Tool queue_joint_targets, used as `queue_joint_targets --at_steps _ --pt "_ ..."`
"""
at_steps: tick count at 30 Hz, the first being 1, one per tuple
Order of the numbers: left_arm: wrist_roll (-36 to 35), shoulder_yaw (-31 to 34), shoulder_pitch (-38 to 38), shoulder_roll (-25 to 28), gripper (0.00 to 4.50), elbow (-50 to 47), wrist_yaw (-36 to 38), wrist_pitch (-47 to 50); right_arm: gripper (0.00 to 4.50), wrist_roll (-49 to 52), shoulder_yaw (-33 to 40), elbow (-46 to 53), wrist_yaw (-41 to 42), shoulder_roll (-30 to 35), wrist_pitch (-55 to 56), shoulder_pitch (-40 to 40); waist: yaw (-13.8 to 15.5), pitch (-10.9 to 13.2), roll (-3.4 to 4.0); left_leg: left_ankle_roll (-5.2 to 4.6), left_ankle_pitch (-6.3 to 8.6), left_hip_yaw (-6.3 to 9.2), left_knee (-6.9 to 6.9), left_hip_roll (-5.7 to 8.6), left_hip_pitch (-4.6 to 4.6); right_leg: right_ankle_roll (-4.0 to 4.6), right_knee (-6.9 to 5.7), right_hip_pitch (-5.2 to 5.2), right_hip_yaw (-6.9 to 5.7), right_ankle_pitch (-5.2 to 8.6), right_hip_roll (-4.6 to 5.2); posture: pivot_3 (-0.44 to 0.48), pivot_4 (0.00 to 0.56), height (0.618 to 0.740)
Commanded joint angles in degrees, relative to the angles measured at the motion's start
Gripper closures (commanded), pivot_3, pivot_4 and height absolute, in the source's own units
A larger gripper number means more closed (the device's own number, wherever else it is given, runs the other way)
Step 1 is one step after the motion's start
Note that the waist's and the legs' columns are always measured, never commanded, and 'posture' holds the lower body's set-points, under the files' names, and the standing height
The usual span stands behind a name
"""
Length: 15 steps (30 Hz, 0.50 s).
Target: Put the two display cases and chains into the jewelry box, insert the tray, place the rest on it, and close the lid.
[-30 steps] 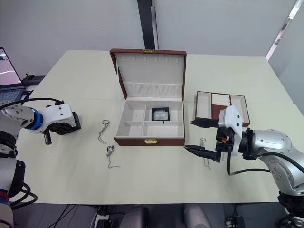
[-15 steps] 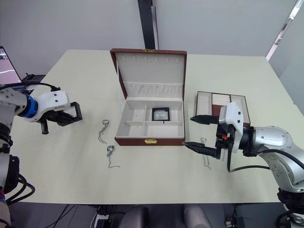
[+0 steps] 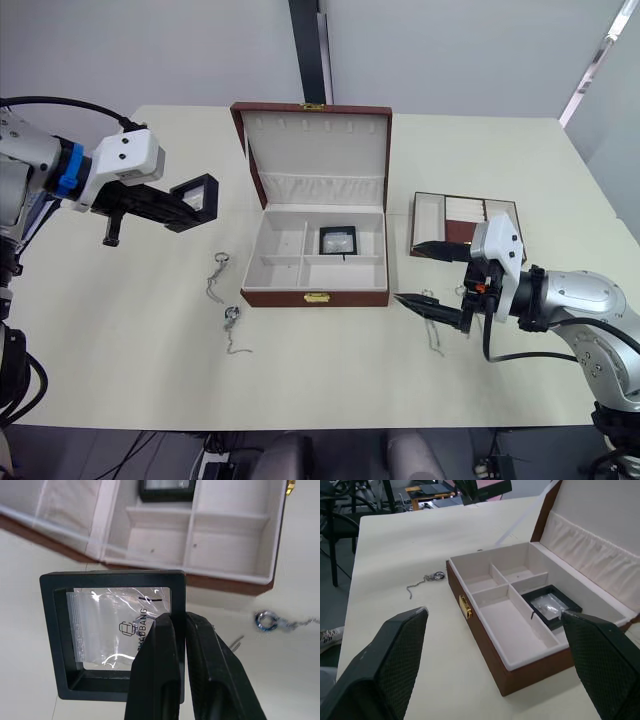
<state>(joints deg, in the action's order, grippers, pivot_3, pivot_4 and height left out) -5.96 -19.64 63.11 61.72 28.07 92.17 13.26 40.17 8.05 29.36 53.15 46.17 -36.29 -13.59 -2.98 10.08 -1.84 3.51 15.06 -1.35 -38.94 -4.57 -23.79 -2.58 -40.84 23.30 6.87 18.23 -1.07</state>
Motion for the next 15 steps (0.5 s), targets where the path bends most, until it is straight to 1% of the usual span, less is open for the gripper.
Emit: queue_joint_targets --at_steps 1,4,7,9,11,15 --pt "-7.3 -3.9 3.7 1.0 4.46 -5.8 0.3 5.6 0.0 0.7 2.8 2.7 -1.2 1.1 -0.2 0.9 0.1 0.0 0.0 0.0 0.0 0.01 -0.01 0.0 -0.01 0.0 0.0 0.0 -0.01 0.0 0.0 0.0 0.15 0.74" --pt "-9.4 -8.0 5.9 -0.6 4.46 -6.8 0.3 6.6 0.0 0.8 3.1 3.2 -2.4 1.1 -0.6 1.5 0.2 0.0 0.0 0.0 0.0 0.01 -0.02 0.02 -0.03 -0.01 0.02 0.0 0.0 0.01 0.0 0.0 0.15 0.74" --pt "-10.9 -11.2 8.2 -3.9 4.46 -7.7 0.3 8.7 0.0 0.8 3.4 4.6 -3.7 1.0 -1.1 2.7 0.3 0.0 0.0 0.0 0.0 0.01 -0.02 0.03 -0.01 -0.01 0.01 0.0 0.01 0.01 -0.01 0.0 0.15 0.74" --pt "-11.7 -13.1 8.8 -5.2 4.46 -7.9 0.3 8.9 0.0 0.9 3.8 5.4 -4.3 1.1 -1.4 3.6 0.3 0.0 0.0 0.0 0.0 0.03 -0.02 0.03 -0.02 -0.01 0.01 -0.02 0.01 0.01 -0.02 0.0 0.15 0.74" --pt "-11.4 -14.4 8.7 -6.0 4.46 -7.7 0.3 8.2 0.0 1.1 4.2 6.1 -4.8 1.0 -1.6 4.4 0.2 0.0 0.0 0.0 0.0 0.01 -0.03 0.03 -0.02 -0.02 0.03 -0.02 0.04 0.02 -0.02 0.0 0.15 0.74" --pt "-9.8 -15.7 7.7 -10.8 4.46 -8.4 0.3 10.4 0.0 1.0 6.4 7.9 -5.7 1.3 -1.3 7.5 0.4 0.0 0.0 -0.01 0.0 0.08 -0.03 0.03 -0.02 0.0 0.03 -0.02 0.05 0.02 -0.08 0.0 0.15 0.74"
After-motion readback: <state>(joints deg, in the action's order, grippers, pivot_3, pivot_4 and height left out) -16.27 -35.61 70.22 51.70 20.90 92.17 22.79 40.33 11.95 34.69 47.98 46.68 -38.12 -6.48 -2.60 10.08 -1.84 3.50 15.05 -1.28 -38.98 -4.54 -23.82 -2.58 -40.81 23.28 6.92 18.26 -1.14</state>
